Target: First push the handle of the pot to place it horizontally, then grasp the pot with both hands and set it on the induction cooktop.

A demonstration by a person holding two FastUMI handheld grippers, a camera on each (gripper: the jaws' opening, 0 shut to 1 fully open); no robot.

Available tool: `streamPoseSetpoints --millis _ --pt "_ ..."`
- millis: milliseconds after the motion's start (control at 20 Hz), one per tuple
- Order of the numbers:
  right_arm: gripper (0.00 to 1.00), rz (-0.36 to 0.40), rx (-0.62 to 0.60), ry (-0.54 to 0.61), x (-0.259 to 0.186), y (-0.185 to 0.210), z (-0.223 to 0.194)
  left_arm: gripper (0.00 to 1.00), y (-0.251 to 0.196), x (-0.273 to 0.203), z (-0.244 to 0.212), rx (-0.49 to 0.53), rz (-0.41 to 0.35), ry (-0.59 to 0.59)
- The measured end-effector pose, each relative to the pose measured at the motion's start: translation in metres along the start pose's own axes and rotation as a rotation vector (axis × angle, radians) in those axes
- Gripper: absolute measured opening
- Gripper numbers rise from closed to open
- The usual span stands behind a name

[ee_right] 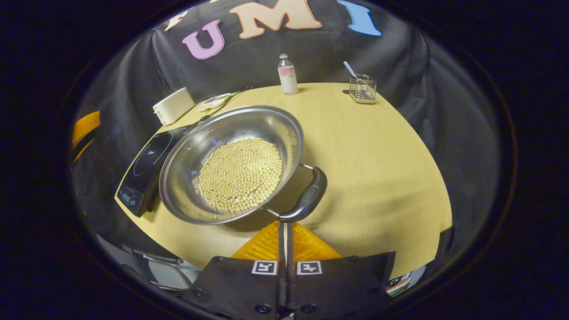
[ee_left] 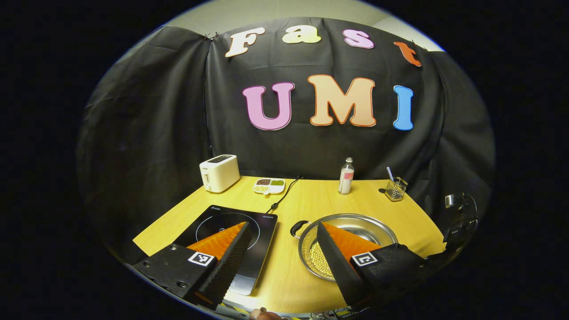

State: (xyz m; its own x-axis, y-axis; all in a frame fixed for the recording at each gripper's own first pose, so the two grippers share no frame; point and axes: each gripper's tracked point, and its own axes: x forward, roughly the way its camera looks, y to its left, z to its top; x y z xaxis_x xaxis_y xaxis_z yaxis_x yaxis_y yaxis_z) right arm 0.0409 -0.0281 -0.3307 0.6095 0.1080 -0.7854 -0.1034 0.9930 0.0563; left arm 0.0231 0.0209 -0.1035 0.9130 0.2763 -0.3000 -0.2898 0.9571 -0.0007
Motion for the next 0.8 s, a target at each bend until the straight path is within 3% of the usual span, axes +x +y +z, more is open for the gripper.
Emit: streamPoseSetpoints --millis 800 --pt "0.02 -0.005 -0.077 -0.016 0.031 -0.037 0.043 0.96 0.012 -0.011 0.005 -0.049 0.117 -0.029"
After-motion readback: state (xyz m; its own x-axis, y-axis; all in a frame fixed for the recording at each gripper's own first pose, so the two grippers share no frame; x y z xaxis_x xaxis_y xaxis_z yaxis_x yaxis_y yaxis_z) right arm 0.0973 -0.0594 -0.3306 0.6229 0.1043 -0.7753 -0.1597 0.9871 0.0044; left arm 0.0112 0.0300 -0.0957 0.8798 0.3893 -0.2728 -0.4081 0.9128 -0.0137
